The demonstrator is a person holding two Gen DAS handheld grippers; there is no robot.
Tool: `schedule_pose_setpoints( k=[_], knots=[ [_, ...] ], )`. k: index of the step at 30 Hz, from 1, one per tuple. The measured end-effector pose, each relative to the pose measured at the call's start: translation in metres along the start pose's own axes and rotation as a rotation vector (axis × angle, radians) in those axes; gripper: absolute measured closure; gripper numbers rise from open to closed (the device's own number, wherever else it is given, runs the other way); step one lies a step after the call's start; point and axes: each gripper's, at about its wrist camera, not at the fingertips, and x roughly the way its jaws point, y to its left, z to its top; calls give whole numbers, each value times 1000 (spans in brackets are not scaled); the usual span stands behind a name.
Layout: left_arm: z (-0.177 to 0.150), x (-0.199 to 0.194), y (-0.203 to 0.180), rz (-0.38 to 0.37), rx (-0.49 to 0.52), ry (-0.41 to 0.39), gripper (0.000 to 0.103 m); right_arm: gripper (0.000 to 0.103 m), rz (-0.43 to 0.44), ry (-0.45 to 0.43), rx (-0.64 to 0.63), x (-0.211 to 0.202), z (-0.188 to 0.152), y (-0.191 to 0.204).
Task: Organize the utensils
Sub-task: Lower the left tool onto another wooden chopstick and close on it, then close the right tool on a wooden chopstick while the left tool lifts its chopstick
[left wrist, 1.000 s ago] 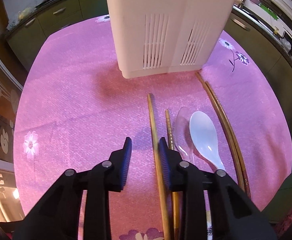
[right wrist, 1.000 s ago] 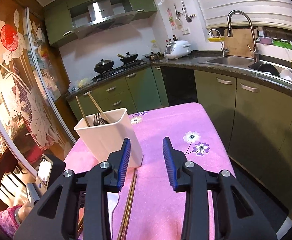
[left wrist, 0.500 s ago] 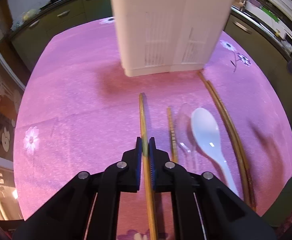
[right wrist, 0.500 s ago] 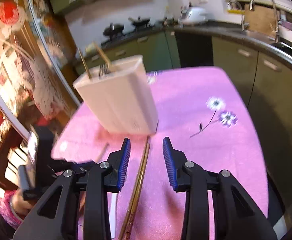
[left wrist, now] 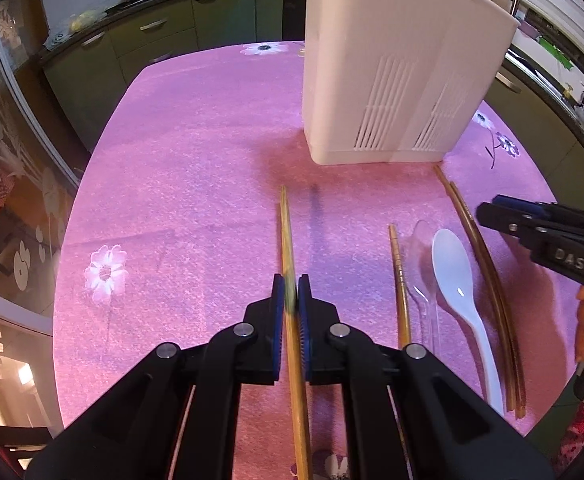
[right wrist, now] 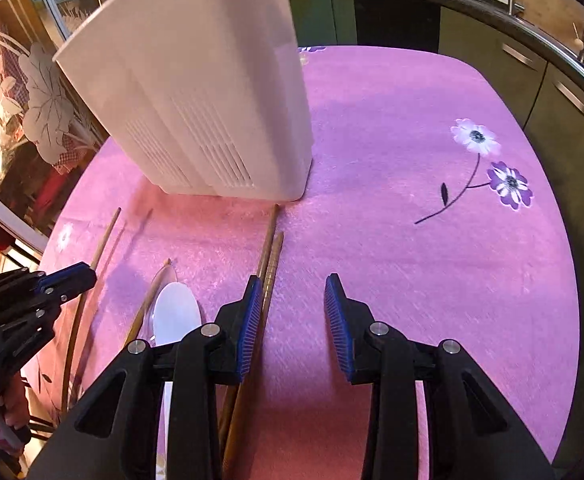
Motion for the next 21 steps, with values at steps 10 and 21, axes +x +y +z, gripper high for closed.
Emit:
schedule_pose_setpoints(
  k=[10, 21],
  knots=[
    [1, -3, -1, -14, 0, -7, 96, 69, -72, 27, -71, 4, 1, 14],
    [3, -10, 2, -13, -2, -18, 96, 75, -114, 83, -120, 11, -2, 31]
  ],
)
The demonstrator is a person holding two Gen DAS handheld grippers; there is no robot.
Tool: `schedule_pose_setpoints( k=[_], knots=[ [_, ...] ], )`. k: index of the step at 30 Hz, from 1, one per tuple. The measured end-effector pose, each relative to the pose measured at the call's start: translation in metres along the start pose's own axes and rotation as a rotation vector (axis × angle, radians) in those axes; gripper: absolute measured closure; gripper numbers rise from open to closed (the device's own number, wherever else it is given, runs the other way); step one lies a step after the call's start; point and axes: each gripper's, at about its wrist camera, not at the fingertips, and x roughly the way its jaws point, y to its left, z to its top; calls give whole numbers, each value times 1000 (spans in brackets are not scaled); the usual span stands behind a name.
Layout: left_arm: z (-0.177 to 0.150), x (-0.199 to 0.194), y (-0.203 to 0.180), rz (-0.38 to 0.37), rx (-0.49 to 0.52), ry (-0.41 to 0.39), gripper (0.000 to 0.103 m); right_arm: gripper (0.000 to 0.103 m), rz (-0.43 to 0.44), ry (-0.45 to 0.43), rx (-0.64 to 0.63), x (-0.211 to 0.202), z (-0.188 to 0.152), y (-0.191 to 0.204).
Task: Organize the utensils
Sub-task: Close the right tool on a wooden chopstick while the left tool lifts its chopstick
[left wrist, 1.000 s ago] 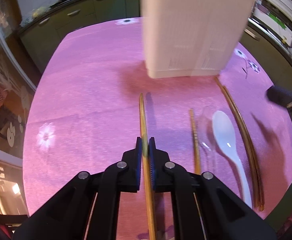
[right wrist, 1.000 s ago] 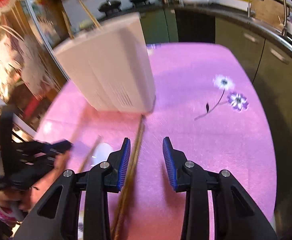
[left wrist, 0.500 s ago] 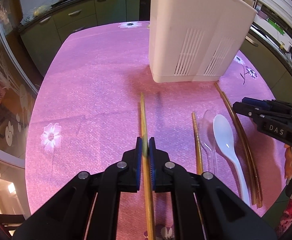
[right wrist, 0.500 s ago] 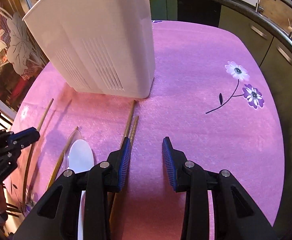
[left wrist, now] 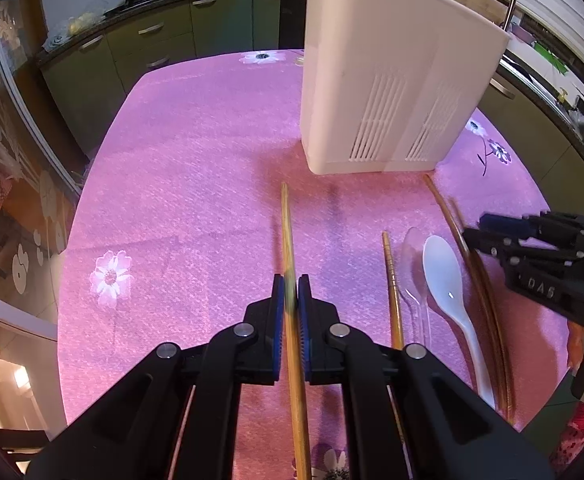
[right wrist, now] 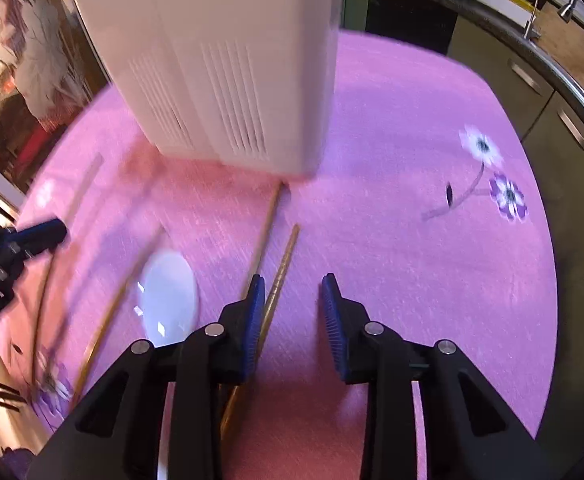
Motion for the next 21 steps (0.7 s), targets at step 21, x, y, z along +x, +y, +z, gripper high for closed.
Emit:
schedule_pose_setpoints(
  k=[21],
  knots=[
    [6, -23, 0, -71, -3, -31, 96, 97, 154, -214, 128, -69, 6, -18]
  ],
)
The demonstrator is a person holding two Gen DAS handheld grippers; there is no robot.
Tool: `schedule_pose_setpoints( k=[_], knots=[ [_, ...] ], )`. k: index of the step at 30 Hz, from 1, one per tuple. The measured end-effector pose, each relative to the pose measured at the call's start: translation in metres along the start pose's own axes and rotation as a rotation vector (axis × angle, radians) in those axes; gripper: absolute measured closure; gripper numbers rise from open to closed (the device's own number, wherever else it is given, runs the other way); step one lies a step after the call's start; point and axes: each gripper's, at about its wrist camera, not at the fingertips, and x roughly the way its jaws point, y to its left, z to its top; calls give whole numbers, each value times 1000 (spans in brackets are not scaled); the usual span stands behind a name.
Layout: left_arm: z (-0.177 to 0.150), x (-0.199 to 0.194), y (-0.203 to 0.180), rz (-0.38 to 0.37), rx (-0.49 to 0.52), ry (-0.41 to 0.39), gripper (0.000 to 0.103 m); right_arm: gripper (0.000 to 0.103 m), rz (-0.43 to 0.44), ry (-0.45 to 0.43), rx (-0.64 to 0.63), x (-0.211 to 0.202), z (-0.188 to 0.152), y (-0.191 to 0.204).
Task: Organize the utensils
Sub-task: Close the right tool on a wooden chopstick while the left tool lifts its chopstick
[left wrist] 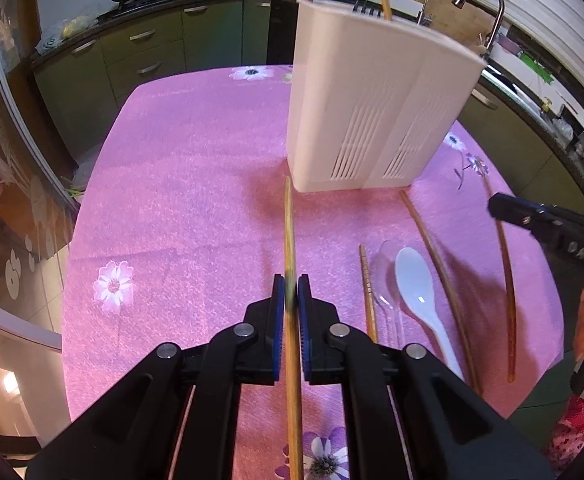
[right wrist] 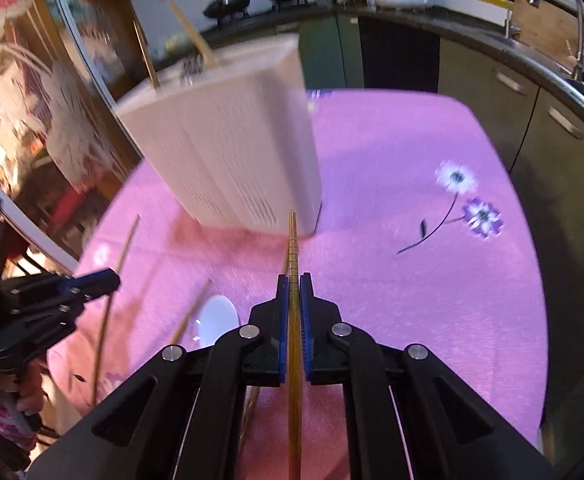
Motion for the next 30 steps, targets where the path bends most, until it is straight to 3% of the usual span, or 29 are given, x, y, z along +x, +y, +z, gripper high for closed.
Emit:
schedule_pose_setpoints(
  k=[8, 11, 17, 30],
  knots=[
    [10, -31, -8, -8, 30, -58, 97, 97, 48, -128, 9, -66, 3, -7],
    [14, -26, -10, 8, 38, -20, 97, 97, 52, -144, 4, -79, 3, -6],
    [15, 29, -2, 6, 15, 152, 97, 97, 66, -148, 10, -81, -2, -9],
    [17, 56, -3, 51, 23, 207, 97, 97, 84, -141, 14, -73, -2, -11]
  ],
)
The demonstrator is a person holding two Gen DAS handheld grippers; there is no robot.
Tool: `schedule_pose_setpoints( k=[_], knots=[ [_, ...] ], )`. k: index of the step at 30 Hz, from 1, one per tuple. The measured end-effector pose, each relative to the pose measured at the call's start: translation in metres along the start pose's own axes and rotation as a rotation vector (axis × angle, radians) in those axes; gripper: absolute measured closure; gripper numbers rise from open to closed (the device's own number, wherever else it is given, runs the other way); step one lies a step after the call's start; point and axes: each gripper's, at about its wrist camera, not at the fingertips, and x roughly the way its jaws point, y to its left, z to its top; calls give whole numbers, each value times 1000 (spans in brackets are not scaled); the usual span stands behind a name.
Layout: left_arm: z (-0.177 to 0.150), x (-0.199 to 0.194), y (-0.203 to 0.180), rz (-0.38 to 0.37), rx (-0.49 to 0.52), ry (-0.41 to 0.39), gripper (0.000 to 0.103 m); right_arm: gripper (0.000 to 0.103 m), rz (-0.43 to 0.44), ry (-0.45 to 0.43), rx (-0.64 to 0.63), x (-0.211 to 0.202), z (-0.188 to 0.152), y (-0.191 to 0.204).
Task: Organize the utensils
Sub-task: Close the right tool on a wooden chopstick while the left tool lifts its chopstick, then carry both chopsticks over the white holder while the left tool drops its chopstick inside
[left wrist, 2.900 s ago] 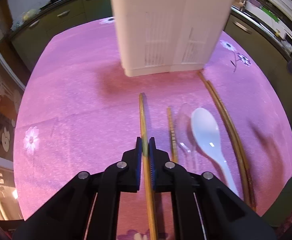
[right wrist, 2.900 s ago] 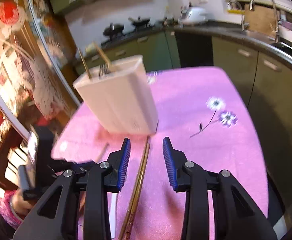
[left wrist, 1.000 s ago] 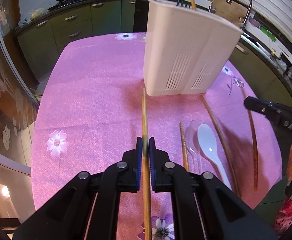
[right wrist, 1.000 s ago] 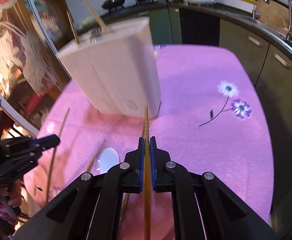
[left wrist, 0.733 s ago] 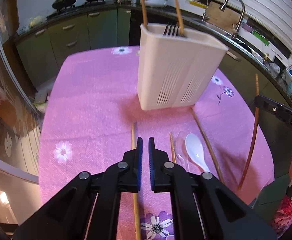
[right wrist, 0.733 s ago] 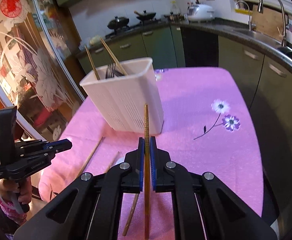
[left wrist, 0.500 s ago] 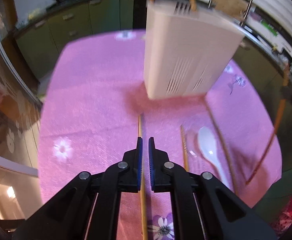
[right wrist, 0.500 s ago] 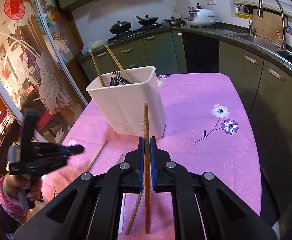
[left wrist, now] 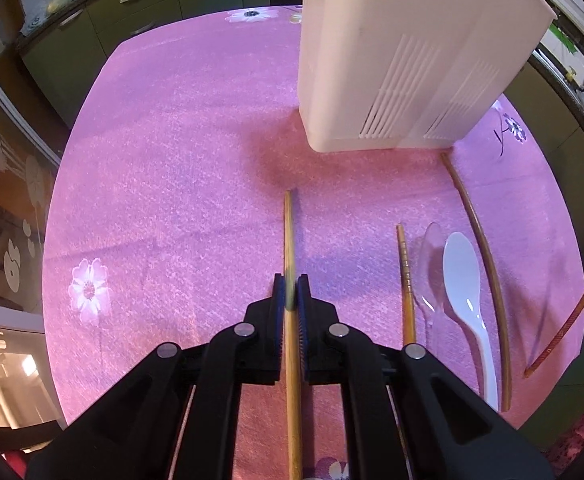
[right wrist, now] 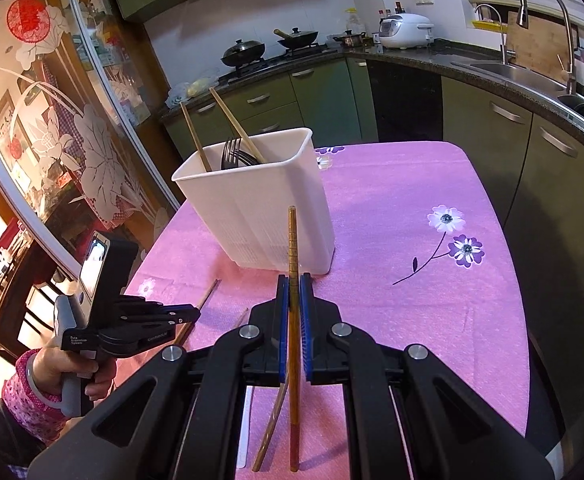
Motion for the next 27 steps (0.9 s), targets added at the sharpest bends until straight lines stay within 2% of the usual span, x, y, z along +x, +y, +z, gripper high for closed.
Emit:
schedule_pose_setpoints(
  k=[4, 8, 20, 27],
  knots=[
    [3, 0, -2, -12, 5, -2, 97, 97, 2, -3, 1, -1, 0, -1],
    [2, -18, -1, -16, 4, -51, 97, 97, 2, -12, 4, -3, 0, -2],
    [0, -134, 0, -81, 24, -264, 97, 97, 22, -40, -2, -17, 1, 1],
    [5, -190, -19, -116, 78, -370, 97, 97, 32, -57, -8, -25, 2, 5]
  ],
)
